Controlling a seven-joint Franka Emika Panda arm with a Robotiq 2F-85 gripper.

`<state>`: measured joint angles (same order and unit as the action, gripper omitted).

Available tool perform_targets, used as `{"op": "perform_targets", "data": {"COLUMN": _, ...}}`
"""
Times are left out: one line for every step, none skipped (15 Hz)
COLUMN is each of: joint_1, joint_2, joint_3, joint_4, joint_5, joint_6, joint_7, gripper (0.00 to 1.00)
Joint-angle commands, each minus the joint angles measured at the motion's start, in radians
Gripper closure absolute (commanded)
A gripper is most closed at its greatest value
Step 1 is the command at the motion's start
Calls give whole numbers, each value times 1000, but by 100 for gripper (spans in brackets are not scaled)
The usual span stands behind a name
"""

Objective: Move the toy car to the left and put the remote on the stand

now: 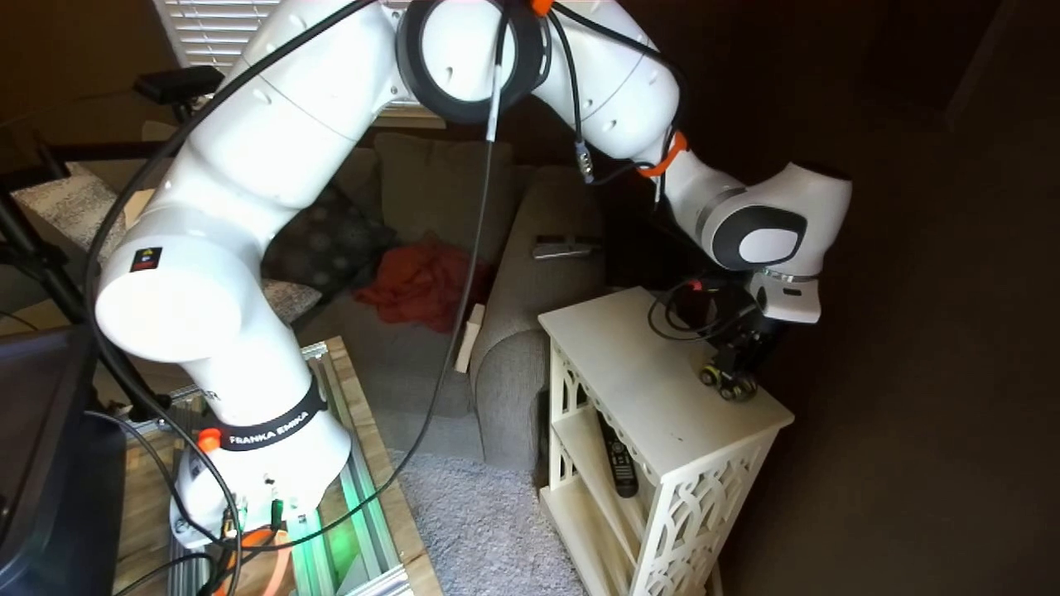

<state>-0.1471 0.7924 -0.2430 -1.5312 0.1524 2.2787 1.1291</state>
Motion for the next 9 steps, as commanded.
{"op": "perform_targets", "data": {"joint_1": 36, "joint_2": -35, "joint_3": -3, "joint_4": -26, "joint_5": -26, "joint_6": -32, "joint_7": 12, "gripper": 66}}
{"op": "perform_targets", "data": {"joint_1": 46, "joint_2": -54, "joint_3": -2, "joint_4": -45, "joint_5": -34, "joint_6": -37, "joint_7": 3, "gripper": 66}}
{"op": "perform_targets", "data": {"joint_1": 65, "joint_2": -84, "joint_3": -1, "joint_4": -81, "joint_5": -50, "joint_6": -31, "joint_7": -10, "gripper": 66}}
{"op": "perform_targets", "data": {"joint_1": 81, "joint_2": -105, "joint_3": -1, "joint_4": -107, "joint_5": -65, "joint_6": -30, "joint_7": -24, "gripper": 66}}
{"op": "perform_targets", "data": {"joint_1": 103, "joint_2": -128, "joint_3": -4, "joint_4": -140, "joint_5": -91, "joint_6": -12, "joint_7": -38, "gripper": 66}}
{"op": "perform_targets", "data": {"joint_1": 117, "joint_2": -147, "joint_3": -1, "joint_4": -162, "joint_5": -111, "joint_6": -6, "joint_7": -54, "gripper": 66}}
{"op": "perform_targets", "data": {"joint_1": 137, "joint_2": -174, "joint_3": 1, "joint_4": -195, "joint_5": -138, "joint_6": 1, "joint_7": -73, "gripper": 66}}
{"op": "perform_targets", "data": {"joint_1": 155, "joint_2": -196, "joint_3": 6, "joint_4": -227, "joint_5": -169, "joint_6": 8, "joint_7": -101, "gripper": 66}}
{"op": "perform_targets", "data": {"joint_1": 168, "joint_2": -219, "joint_3": 15, "joint_4": -256, "joint_5": -189, "joint_6": 5, "joint_7": -125, "gripper": 66}}
